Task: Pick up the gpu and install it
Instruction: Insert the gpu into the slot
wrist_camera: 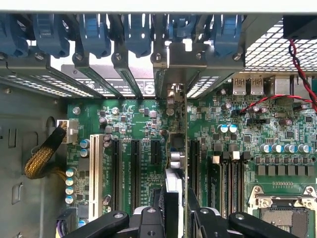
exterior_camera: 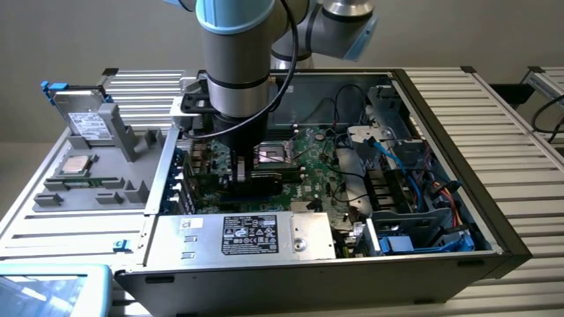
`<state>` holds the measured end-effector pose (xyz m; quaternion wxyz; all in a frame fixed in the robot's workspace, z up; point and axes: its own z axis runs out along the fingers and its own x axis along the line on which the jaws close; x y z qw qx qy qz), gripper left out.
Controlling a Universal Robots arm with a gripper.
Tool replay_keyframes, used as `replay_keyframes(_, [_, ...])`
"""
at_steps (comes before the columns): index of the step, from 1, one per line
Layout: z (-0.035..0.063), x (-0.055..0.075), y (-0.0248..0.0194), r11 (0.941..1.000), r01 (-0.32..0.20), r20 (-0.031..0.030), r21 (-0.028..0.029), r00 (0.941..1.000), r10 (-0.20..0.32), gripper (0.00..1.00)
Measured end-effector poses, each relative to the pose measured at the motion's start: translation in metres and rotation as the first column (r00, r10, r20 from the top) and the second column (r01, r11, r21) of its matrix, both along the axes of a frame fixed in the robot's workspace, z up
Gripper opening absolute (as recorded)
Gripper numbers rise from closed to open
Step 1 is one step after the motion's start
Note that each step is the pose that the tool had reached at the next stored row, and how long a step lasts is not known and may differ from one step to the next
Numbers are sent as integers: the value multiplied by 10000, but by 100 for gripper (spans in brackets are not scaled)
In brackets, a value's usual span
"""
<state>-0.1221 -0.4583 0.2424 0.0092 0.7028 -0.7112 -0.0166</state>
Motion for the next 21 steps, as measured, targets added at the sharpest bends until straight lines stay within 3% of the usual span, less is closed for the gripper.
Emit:
replay_keyframes(15, [-3, -6, -13, 10000, -47, -9, 29, 10000, 47, 28])
replay_keyframes(21, [-3, -5, -22, 9999, -106, 1, 84, 9999, 106, 28])
